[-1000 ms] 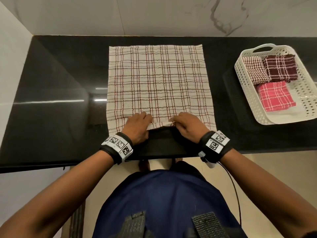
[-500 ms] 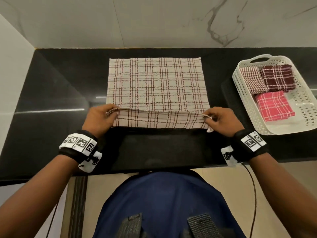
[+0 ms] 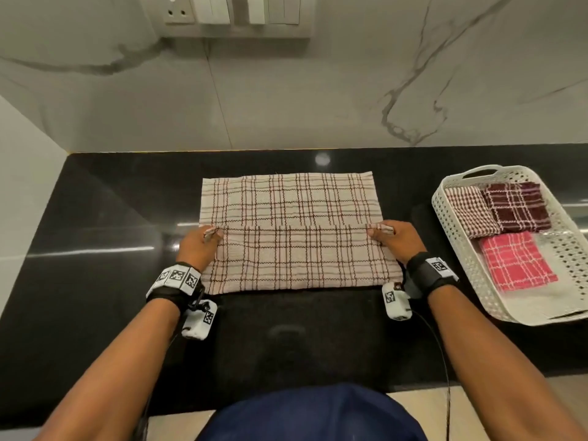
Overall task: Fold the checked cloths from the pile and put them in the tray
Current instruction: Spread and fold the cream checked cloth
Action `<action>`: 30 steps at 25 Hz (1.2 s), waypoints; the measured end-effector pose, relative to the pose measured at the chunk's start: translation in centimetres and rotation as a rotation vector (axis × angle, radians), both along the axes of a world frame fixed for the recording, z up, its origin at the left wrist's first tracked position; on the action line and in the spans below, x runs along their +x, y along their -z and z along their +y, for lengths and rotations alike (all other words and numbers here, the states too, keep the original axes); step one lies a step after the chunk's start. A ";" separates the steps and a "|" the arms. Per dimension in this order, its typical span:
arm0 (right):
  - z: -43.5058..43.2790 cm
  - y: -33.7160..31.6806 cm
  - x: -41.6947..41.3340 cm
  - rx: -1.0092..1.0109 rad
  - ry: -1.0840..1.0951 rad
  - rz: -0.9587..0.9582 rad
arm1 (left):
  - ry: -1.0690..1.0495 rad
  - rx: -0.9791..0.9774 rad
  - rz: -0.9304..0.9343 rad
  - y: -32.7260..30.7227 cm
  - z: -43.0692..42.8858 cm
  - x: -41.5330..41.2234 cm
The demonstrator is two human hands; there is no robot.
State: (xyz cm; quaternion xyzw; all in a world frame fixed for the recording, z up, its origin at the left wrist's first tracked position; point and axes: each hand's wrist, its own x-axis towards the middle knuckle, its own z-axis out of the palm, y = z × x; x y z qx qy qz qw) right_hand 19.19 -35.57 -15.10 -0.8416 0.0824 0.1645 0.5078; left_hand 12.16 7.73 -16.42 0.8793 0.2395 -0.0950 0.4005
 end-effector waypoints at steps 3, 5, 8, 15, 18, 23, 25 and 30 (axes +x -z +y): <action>-1.3 -0.9 -3.5 0.025 -0.043 0.014 | 0.012 -0.134 -0.021 -0.1 -0.3 -3.6; -2.0 -1.9 -5.3 0.050 -0.074 0.018 | 0.022 -0.213 -0.066 -0.9 -0.2 -5.7; -2.3 -4.1 -4.0 0.064 -0.057 -0.029 | 0.035 -0.256 -0.171 -2.9 0.9 -5.1; 0.3 -4.6 6.4 0.008 0.039 -0.047 | 0.000 -0.086 -0.168 -3.1 3.3 4.9; 1.0 -2.9 9.1 -0.059 0.055 -0.006 | 0.012 -0.013 -0.065 -1.7 4.2 7.3; 1.8 -1.1 10.2 -0.286 0.038 0.033 | -0.003 0.088 0.046 -0.8 4.6 8.7; 2.3 -1.6 10.3 -0.416 0.030 0.040 | -0.001 0.175 0.058 -1.3 4.4 8.8; 8.3 -2.9 6.6 -0.658 -0.265 -0.250 | 0.217 0.391 -0.232 -2.7 -0.9 6.9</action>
